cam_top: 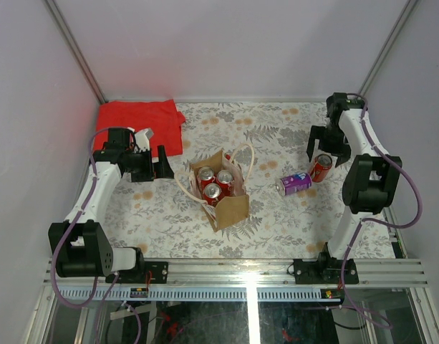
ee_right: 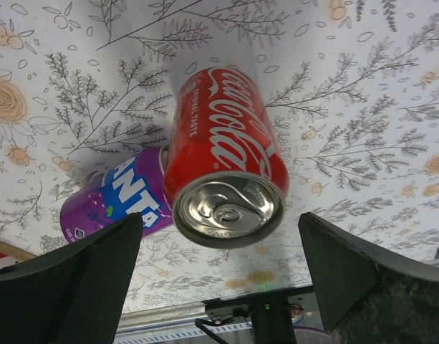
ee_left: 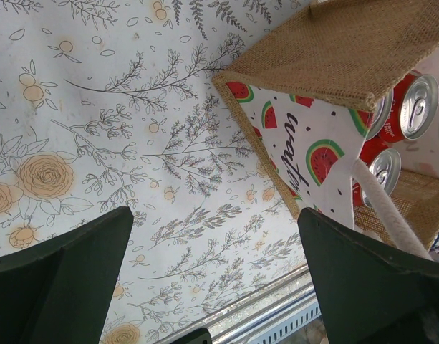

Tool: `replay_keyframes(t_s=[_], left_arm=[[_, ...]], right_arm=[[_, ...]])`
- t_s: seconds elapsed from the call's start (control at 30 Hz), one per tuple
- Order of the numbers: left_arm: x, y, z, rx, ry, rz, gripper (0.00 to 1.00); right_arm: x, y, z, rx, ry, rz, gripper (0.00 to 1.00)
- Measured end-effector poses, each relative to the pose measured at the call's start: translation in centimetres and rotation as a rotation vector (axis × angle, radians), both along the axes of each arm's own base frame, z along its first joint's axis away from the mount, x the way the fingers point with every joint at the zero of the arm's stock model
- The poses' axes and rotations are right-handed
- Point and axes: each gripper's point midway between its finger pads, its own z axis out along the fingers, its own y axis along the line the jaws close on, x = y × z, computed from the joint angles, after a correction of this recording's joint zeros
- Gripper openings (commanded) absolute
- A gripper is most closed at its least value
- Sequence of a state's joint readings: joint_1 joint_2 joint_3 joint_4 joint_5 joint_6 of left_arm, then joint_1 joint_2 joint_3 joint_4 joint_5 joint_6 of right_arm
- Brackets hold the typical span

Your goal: Place the beverage into the canvas bag

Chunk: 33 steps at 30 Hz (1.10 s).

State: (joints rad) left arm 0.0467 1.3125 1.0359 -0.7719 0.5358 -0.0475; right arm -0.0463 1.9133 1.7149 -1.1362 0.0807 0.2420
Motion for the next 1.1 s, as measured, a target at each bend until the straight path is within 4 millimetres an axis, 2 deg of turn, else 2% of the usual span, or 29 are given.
replay_keyframes(t_s=[0.47, 0.7, 0.8, 0.9, 1.0, 1.1], left_arm=[[0.0, 0.0, 0.0, 0.000, 0.000, 0.000, 1.00], [0.0, 0.0, 0.0, 0.000, 0.000, 0.000, 1.00], [0.0, 0.0, 0.0, 0.001, 0.000, 0.000, 1.00], [0.0, 0.0, 0.0, 0.001, 0.000, 0.000, 1.00], [0.0, 0.0, 0.0, 0.000, 0.000, 0.000, 1.00], [0.0, 0.0, 0.0, 0.000, 0.000, 0.000, 1.00]], right_arm=[[0.0, 0.3, -2.0, 0.018, 0.000, 0.025, 0.97], [-0.3, 0.3, -3.6, 0.019, 0.038, 0.030, 0.85], [-0.4, 0.2, -4.1, 0.018, 0.047, 0.032, 0.74], [-0.4, 0.1, -4.2, 0.014, 0.049, 0.034, 0.59], [-0.4, 0.2, -4.2, 0.017, 0.049, 0.034, 0.25], [-0.4, 0.2, -4.2, 0.018, 0.048, 0.034, 0.02]])
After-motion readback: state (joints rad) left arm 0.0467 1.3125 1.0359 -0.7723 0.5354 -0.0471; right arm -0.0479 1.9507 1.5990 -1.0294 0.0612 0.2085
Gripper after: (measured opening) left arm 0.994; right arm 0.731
